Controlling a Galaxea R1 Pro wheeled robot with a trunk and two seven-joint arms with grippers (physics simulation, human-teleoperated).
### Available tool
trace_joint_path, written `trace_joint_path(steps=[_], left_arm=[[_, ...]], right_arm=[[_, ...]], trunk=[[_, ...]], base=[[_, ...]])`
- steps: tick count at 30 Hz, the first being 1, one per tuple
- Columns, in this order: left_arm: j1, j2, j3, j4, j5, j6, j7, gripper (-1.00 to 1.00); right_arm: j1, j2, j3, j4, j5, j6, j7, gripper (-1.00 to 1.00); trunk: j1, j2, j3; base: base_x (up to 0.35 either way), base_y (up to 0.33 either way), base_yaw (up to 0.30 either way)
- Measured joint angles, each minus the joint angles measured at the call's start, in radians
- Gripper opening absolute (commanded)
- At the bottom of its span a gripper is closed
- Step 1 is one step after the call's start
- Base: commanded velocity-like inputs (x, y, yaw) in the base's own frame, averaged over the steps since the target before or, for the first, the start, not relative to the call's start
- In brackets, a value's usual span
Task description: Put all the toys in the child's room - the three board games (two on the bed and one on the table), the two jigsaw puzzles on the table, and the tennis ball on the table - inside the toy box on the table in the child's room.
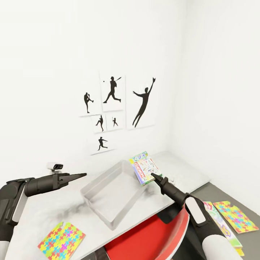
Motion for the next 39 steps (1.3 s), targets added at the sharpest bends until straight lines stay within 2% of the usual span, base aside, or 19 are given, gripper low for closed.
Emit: trace_joint_path(steps=[16, 26, 39], left_arm=[[0.0, 0.0, 0.0, 0.0, 0.0, 0.0, 0.0, 1.0], [0.0, 0.0, 0.0, 0.0, 0.0, 0.0, 0.0, 1.0], [0.0, 0.0, 0.0, 0.011, 0.0, -0.001, 0.0, 1.0]], right_arm=[[0.0, 0.0, 0.0, 0.0, 0.0, 0.0, 0.001, -1.0], [0.0, -0.001, 0.0, 0.0, 0.0, 0.0, 0.002, -1.0], [0.0, -0.001, -0.002, -0.001, -0.005, 0.002, 0.004, -1.0]], trunk=[[0.0, 0.0, 0.0], [0.0, 0.0, 0.0], [0.0, 0.0, 0.0]], base=[[0.215, -0.195, 0.273], [0.078, -0.071, 0.26], [0.031, -0.002, 0.035]])
